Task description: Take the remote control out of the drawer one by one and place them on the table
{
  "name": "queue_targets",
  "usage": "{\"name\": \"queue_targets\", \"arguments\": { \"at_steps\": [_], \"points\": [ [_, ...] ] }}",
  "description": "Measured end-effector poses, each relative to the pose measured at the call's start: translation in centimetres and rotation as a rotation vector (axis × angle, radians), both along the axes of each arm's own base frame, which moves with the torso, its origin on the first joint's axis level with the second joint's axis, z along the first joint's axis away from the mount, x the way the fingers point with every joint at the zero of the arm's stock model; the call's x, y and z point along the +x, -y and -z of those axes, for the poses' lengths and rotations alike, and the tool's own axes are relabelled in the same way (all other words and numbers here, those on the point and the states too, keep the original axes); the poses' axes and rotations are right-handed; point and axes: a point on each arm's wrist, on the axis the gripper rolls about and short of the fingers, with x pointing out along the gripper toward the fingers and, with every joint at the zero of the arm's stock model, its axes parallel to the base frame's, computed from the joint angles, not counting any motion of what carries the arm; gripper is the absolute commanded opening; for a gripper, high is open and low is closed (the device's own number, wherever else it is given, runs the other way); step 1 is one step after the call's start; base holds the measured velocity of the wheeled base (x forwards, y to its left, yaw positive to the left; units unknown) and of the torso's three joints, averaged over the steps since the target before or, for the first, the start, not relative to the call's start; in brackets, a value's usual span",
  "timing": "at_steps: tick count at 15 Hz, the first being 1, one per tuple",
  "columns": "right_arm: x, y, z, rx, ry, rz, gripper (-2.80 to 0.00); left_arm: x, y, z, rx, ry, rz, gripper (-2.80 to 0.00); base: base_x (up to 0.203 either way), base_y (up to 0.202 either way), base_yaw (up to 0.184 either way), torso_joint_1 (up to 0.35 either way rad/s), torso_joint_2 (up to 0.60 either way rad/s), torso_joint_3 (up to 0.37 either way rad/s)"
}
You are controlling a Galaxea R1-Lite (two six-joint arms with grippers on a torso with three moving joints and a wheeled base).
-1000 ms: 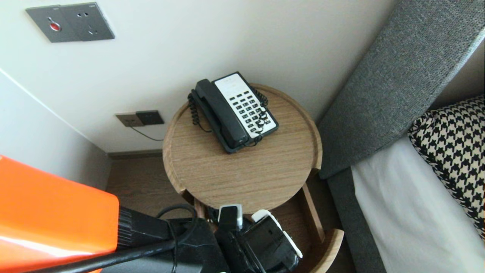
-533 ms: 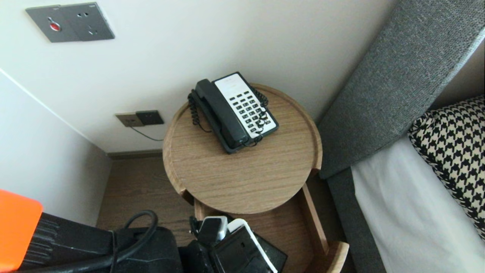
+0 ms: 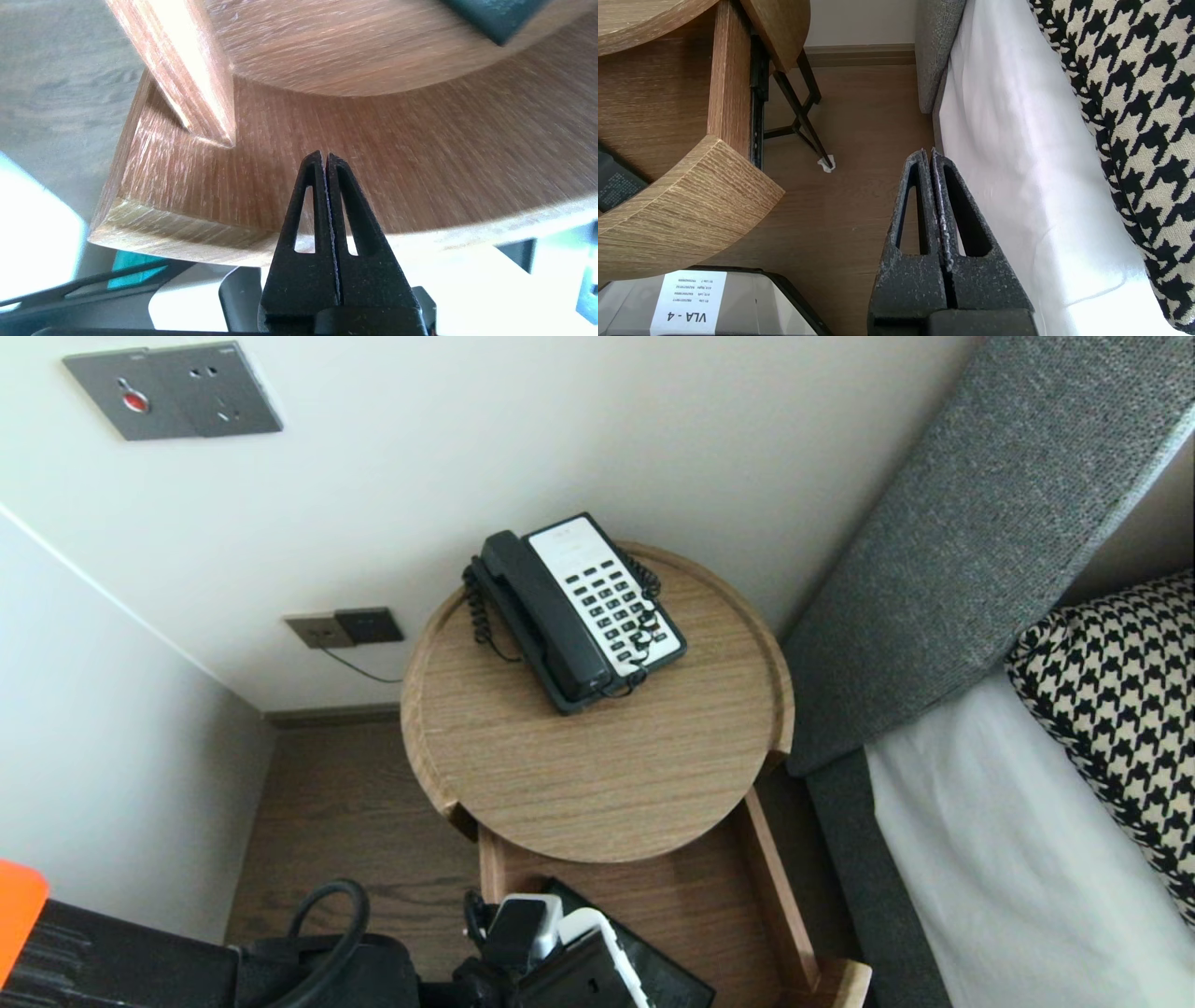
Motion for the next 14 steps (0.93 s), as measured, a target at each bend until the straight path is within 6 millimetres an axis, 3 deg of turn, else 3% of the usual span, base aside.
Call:
{"name": "queue_targets", "arguments": {
  "at_steps": [4,10,14],
  "points": [
    [0.0,0.0,0.0,0.000,0.000,0.000,-2.80,0.9,-0.6,-1.4,-0.014,0.087,0.120,-2.80,0.000,0.000,0.000,0.000,0.00,0.000],
    [0.0,0.0,0.0,0.000,0.000,0.000,-2.80,5.0,-3.0,-2.7,0.081,0.263,0.370,-2.80,0.000,0.000,0.000,0.000,0.00,0.000],
    [0.0,0.0,0.0,0.000,0.000,0.000,-2.80,5.4,-4.5,-2.6,0.209,0.336,0.596,-2.80,0.000,0.000,0.000,0.000,0.00,0.000]
  ]
}}
